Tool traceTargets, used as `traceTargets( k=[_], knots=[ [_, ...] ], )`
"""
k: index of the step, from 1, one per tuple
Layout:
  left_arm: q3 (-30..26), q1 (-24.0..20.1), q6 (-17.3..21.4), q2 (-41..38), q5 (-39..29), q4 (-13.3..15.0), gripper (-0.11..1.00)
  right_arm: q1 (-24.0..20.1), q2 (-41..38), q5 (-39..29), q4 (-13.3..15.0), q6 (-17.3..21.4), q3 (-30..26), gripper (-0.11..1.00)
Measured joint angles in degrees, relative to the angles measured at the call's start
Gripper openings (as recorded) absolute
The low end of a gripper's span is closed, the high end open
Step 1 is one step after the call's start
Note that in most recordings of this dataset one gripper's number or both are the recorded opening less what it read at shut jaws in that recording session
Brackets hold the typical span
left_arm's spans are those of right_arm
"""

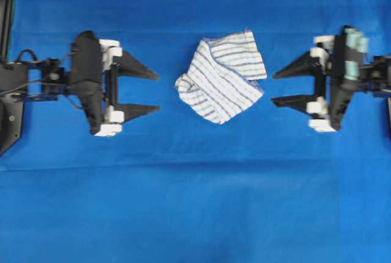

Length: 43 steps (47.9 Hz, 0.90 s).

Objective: Lift the towel with both arms.
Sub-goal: 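Move both grippers inward to the left and right edges of the striped towel, then close both grippers on opposite edges of the towel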

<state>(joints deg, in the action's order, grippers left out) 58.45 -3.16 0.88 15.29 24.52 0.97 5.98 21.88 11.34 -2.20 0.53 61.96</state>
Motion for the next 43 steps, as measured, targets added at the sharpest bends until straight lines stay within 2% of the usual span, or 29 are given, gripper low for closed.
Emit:
traceTargets(
  k=[3,15,24,32,43],
  knots=[
    [-0.7,-0.3,0.0,-2.6,0.1,0.0,0.89,0.4,-3.4,0.1,0.0,0.0,-1.1,0.65],
    [-4.0,-1.8,0.0,-13.8,0.1,0.0,0.89,0.7,-16.6,0.1,0.1,-0.1,-6.3,0.64],
    [-6.3,-3.3,0.0,-21.1,1.4,-0.1,0.89,0.7,-23.6,0.1,0.0,0.0,-9.1,0.64],
    [-7.6,-3.8,0.0,-25.2,3.4,0.0,0.89,0.7,-27.1,0.1,0.0,0.0,-10.8,0.64],
    [-9.8,-4.0,0.0,-28.0,4.9,0.0,0.88,1.2,-27.6,0.1,0.0,-0.1,-11.3,0.63]
  ],
)
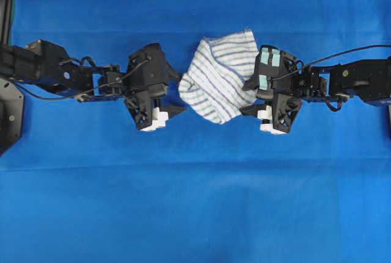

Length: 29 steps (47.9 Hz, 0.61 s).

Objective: Lift the towel with both arms.
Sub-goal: 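Close both grippers on opposite edges of the towel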

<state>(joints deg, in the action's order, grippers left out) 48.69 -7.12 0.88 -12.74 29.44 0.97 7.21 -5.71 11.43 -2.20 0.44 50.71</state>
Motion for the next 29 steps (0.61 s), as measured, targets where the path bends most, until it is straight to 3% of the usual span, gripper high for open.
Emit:
traceTargets(
  k=[5,9,17,23,29],
  knots=[
    [-1.1,-0.3,0.3,-1.1,0.1,0.0,0.86,0.3,0.0,0.0,-0.1,0.1,0.0,0.62],
    [-1.8,-0.6,0.2,-1.8,-0.1,0.0,0.78,0.3,0.0,0.0,0.0,0.0,0.0,0.51],
    [-1.4,-1.6,0.0,-1.8,-1.3,0.0,0.3,0.4,0.0,0.0,0.0,-0.1,0.0,0.03],
    [-0.5,-1.9,0.2,-1.4,-1.8,0.0,0.04,0.4,0.2,-0.2,0.0,-0.2,0.0,0.01],
    [-0.3,-2.0,-0.1,1.2,-4.0,0.1,0.04,0.4,1.6,-2.0,0.0,-0.2,-0.3,0.01]
  ],
)
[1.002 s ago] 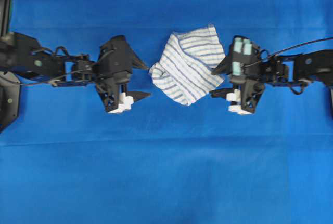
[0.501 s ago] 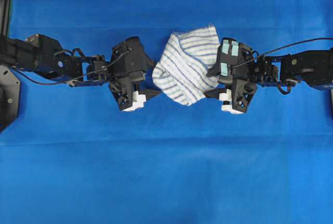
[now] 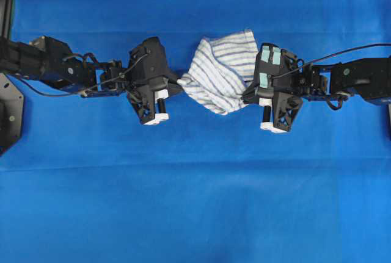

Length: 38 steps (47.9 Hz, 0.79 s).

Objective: Lift the towel with both arms.
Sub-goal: 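Close both grippers on opposite edges of the towel, then lift the towel upward and back with both grippers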

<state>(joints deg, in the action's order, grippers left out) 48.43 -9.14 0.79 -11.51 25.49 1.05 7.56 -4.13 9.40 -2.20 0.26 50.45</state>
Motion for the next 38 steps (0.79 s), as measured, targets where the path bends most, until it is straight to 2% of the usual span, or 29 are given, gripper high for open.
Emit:
traceTargets(
  k=[10,19,38],
  knots=[
    [-1.8,-0.6,-0.1,9.1,-10.5,0.0,0.04,0.1,6.1,-6.3,0.0,-0.4,-2.4,0.01],
    [-4.9,-0.9,0.0,17.3,-20.4,0.0,0.04,0.1,13.5,-13.2,1.6,-0.6,-5.8,0.01],
    [-11.9,-1.0,-0.2,27.6,-32.8,0.0,0.04,1.0,24.5,-26.3,4.9,-0.6,-13.8,0.01]
  ],
)
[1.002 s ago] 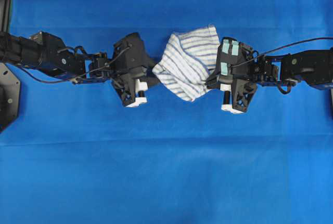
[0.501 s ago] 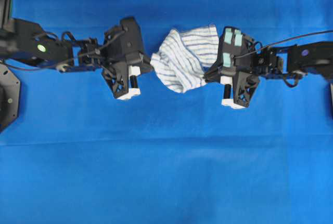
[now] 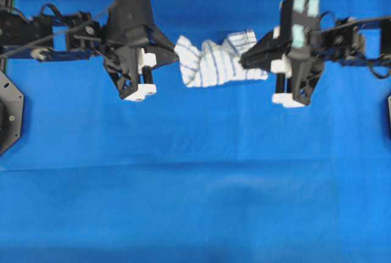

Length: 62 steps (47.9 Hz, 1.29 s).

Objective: Lift the towel with both arms.
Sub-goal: 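Lift the towel upward and back with both grippers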

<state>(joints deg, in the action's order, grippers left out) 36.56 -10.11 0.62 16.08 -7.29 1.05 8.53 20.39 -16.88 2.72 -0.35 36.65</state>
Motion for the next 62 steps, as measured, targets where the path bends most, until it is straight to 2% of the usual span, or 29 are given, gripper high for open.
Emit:
traceTargets(
  k=[14,29,40,49,54,56,58,62],
  knots=[
    [-7.5,-0.5,0.4,7.0,-7.9,-0.1,0.04,0.2,5.6,-6.7,3.0,0.0,-7.6,0.01],
    [-14.2,-1.5,0.4,11.3,-11.2,0.0,0.04,0.2,9.0,-12.2,5.3,0.0,-16.3,0.01],
    [-14.9,-1.5,0.5,11.2,-11.3,0.0,0.04,0.3,8.9,-12.5,5.4,0.0,-17.2,0.01],
    [-14.9,-1.5,4.8,11.3,-11.2,0.0,0.04,0.2,8.8,-12.8,5.4,-0.2,-17.2,0.01],
    [-14.9,-1.5,5.0,11.3,-10.5,0.0,0.05,0.3,8.8,-13.0,5.4,-0.4,-17.2,0.02],
    [-14.9,-1.4,5.1,11.3,-10.4,0.0,0.07,0.3,8.8,-13.0,5.4,-0.3,-17.3,0.02],
    [-14.9,-1.4,5.2,11.2,-10.2,0.0,0.16,0.3,8.8,-13.0,5.4,-0.4,-17.2,0.05],
    [-14.9,-1.4,5.2,11.3,-10.1,0.0,0.41,0.3,8.7,-13.0,5.4,-0.2,-17.2,0.3]
  ],
)
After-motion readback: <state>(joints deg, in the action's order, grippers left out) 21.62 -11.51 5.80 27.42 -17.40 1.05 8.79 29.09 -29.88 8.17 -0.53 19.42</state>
